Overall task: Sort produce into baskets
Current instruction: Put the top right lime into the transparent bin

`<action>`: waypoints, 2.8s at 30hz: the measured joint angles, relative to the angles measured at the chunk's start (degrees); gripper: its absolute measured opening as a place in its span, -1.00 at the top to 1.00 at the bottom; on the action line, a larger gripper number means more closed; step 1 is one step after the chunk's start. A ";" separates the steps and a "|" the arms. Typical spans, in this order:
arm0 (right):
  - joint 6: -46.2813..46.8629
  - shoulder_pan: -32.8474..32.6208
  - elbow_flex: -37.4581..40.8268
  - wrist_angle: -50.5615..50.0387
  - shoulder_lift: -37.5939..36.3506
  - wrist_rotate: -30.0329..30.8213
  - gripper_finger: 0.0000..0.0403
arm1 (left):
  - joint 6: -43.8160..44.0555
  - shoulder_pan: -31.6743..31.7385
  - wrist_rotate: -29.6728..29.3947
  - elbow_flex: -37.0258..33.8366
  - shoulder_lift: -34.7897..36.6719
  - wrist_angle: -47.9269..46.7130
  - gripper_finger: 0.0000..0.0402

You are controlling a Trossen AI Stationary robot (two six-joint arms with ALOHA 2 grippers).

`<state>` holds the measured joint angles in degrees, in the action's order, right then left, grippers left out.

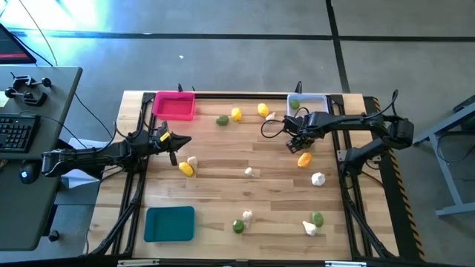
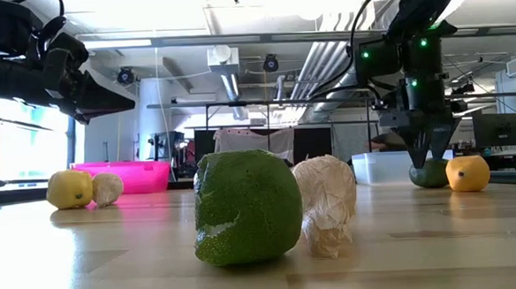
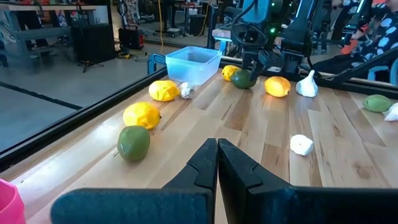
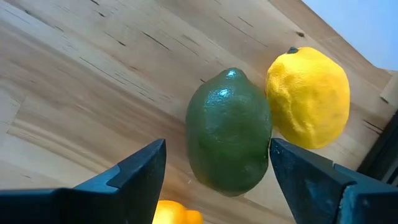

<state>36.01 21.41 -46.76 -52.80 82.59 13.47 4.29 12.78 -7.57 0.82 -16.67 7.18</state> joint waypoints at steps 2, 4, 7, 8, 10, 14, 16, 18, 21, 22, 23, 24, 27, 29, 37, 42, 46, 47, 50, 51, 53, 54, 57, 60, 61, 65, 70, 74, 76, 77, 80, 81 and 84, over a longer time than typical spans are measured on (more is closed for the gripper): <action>-0.36 0.00 0.00 0.01 0.00 0.00 -0.38 | 0.00 0.00 -0.02 0.00 0.00 -0.01 1.00; -0.42 0.00 0.00 0.09 0.00 0.00 -0.38 | 0.00 0.00 -0.02 0.00 0.00 0.00 1.00; -0.56 0.08 0.00 0.38 1.05 -0.11 -0.37 | 0.00 0.00 -0.02 0.00 0.00 0.00 1.00; -1.11 0.09 0.00 0.43 1.72 -0.32 -0.36 | 0.00 0.00 -0.02 0.00 0.00 0.00 1.00; -2.11 0.09 0.00 1.01 3.30 -0.51 -0.35 | 0.00 0.00 -0.02 0.00 0.00 0.00 1.00; -3.04 0.09 0.00 2.25 5.60 -0.75 -0.30 | 0.21 0.00 -0.04 0.00 0.00 0.00 1.00; -3.25 0.11 0.00 2.50 6.40 -2.05 -0.25 | 0.57 0.00 -0.04 0.00 0.00 0.00 1.00; -3.48 0.10 0.00 3.00 6.95 -3.25 -0.17 | 0.59 0.00 -0.04 0.00 0.00 0.00 1.00; -3.48 0.09 0.00 3.22 7.03 -3.39 -0.02 | 0.97 0.00 -0.04 0.00 0.00 0.00 1.00; -3.48 0.10 0.00 3.26 6.92 -3.40 0.03 | 1.09 0.00 -0.04 0.00 0.00 0.00 1.00; -3.50 0.11 0.00 3.32 6.70 -3.48 0.08 | 1.16 0.00 -0.04 0.00 0.00 0.00 1.00; -3.74 0.11 0.00 3.68 6.38 -3.66 0.12 | 1.17 0.00 -0.04 0.00 0.00 0.00 1.00; -4.50 0.11 0.00 4.12 4.74 -6.33 0.17 | 1.50 0.00 -0.04 0.00 -0.02 0.02 1.00; -5.01 0.10 0.00 5.41 3.09 -8.85 0.17 | 1.57 0.00 -0.04 0.00 -0.02 0.00 1.00; -5.63 2.20 -4.77 7.74 -5.42 -11.41 0.17 | 1.62 0.00 -0.32 0.00 -0.04 1.15 1.00; -6.03 9.52 -11.74 4.73 -5.83 -6.07 0.18 | 0.57 0.00 -0.66 0.00 -0.10 2.52 1.00; -8.61 15.96 -15.06 4.41 -3.90 -4.93 0.18 | 0.59 0.00 -0.66 0.00 -0.09 2.61 1.00; -9.20 17.36 -15.47 4.35 -3.16 -4.93 0.18 | 0.58 0.00 -0.66 0.00 -0.09 2.60 1.00; -12.31 20.92 -15.82 4.39 -0.65 -5.53 0.18 | 0.51 0.00 -0.66 0.00 -0.09 2.58 1.00; -14.65 21.68 -15.82 4.54 0.19 -5.85 0.18 | 0.21 0.00 -0.63 0.00 -0.09 2.60 1.00; -19.82 22.90 -15.82 4.78 1.99 -6.03 0.18 | -0.35 0.00 -0.61 0.00 -0.07 2.58 1.00; -22.26 23.59 -15.82 4.79 2.86 -6.18 0.18 | -0.44 0.00 -0.61 0.00 -0.07 2.58 1.00; -30.23 25.60 -15.82 6.25 4.79 -6.46 0.18 | -0.48 0.00 -0.61 0.00 -0.07 2.56 1.00; -37.05 27.52 -15.82 8.87 6.10 -6.38 0.18 | -0.48 0.00 -0.61 0.00 -0.04 2.54 1.00; -39.48 28.12 -15.82 9.40 6.40 -6.59 0.18 | -0.48 0.00 -0.61 0.00 -0.04 2.54 1.00; -51.98 29.95 -15.82 10.57 7.58 -9.88 0.18 | -0.48 0.00 -0.61 0.00 -0.04 2.56 1.00; -61.29 30.59 -15.82 11.28 9.21 -10.41 0.18 | -0.48 0.00 -0.61 0.00 -0.04 2.54 1.00; -65.06 31.06 -15.82 10.35 10.64 -10.52 0.18 | -0.48 0.00 -0.61 0.00 -0.04 2.56 1.00; -66.24 31.34 -15.82 9.56 11.63 -10.13 0.18 | -0.48 0.00 -0.63 0.00 -0.04 2.56 1.00; -66.83 31.60 -15.82 9.36 12.01 -10.10 0.18 | -0.48 0.00 -0.63 0.00 -0.04 2.56 1.00; -68.19 31.95 -15.82 9.62 12.96 -10.10 0.18 | -0.48 0.00 -0.63 0.00 -0.04 2.56 1.00; -68.76 32.00 -15.80 9.78 13.12 -10.09 0.18 | -0.48 0.00 -0.63 0.00 -0.04 2.56 1.00; -71.11 32.02 -15.81 9.89 13.65 -10.44 0.18 | -0.46 0.00 -0.63 0.00 -0.04 2.56 1.00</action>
<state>-35.10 53.43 -62.58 -42.91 96.23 3.04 3.84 12.78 -8.21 0.82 -16.71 9.74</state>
